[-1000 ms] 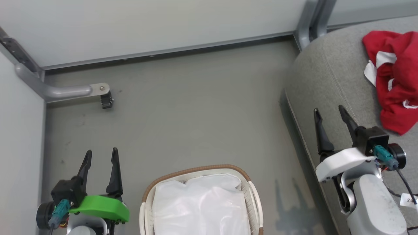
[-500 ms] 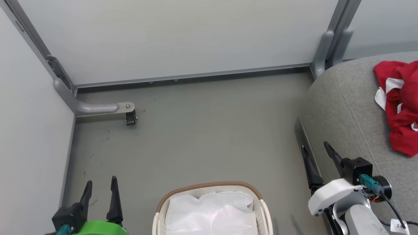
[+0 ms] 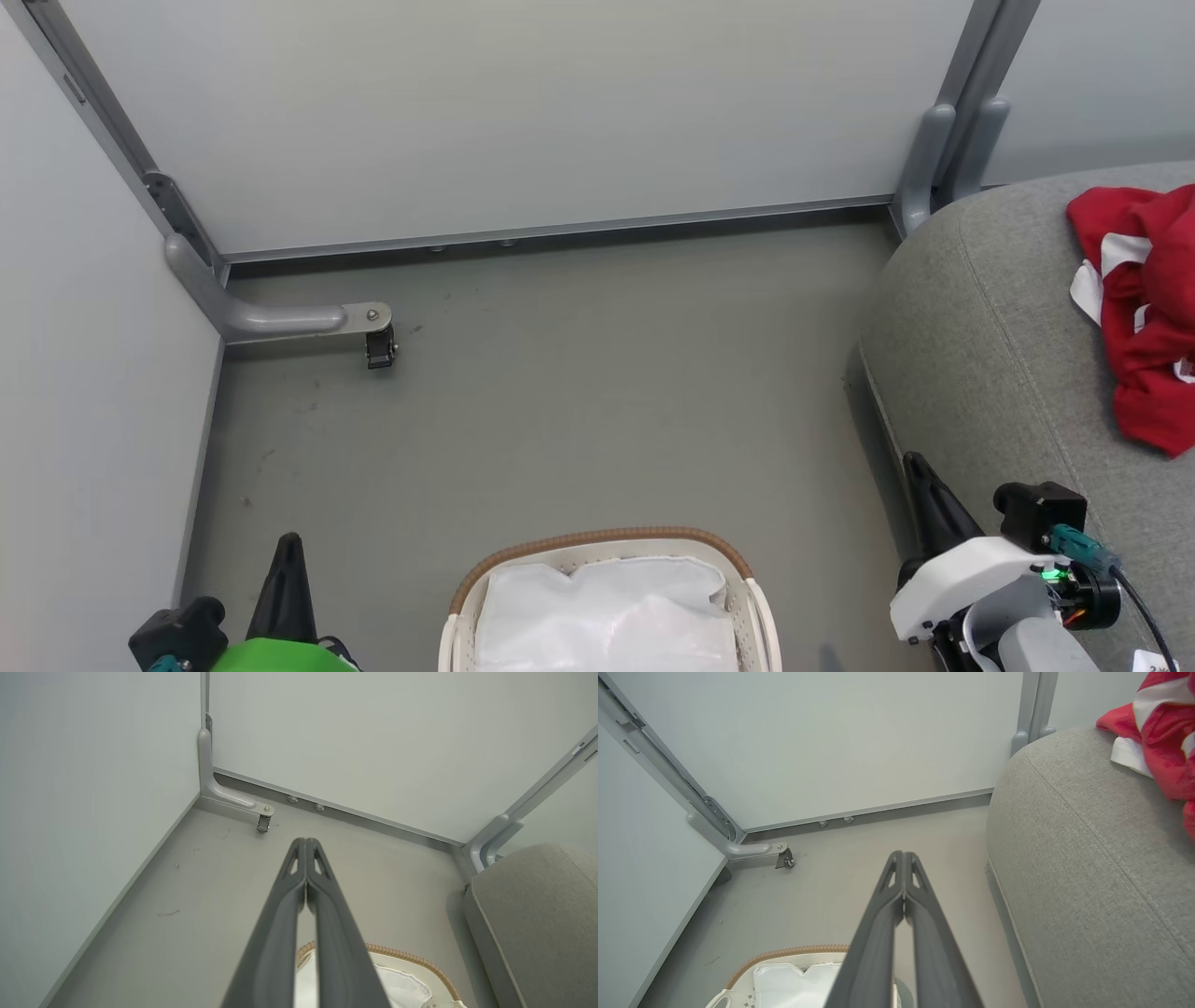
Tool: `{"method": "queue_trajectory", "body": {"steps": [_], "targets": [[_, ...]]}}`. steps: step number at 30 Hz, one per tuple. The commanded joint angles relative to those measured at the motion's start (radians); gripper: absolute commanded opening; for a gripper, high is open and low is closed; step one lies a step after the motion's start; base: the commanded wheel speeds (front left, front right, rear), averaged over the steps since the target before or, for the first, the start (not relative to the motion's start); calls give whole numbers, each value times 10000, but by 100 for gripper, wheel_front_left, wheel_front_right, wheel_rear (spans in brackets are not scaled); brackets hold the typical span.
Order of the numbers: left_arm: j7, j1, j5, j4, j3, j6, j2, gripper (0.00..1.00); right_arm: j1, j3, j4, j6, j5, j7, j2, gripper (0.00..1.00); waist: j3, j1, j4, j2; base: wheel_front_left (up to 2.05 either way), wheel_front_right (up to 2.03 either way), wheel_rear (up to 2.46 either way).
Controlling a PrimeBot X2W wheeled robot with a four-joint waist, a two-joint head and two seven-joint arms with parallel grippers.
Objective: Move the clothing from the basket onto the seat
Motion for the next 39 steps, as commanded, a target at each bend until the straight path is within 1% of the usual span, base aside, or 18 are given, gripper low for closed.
{"method": "queue_trajectory", "body": {"steps": [1, 22, 39], "targets": [[87, -172, -448, -213, 73, -2, 42, 0, -115, -71, -249, -1, 485, 94, -42, 0, -3, 1, 6, 0, 0, 0, 0], [986, -493, -3617, -550, 310, -8, 53, 0, 73, -349, -842, -2, 4044, 934, -65, 0, -68, 1, 85, 0, 0, 0, 0], [1575, -701, -5678, -762, 470, -12, 61, 0, 166, -569, -1182, -3, 6342, 1518, -82, 0, -120, 1, 147, 0, 0, 0, 0]]}}
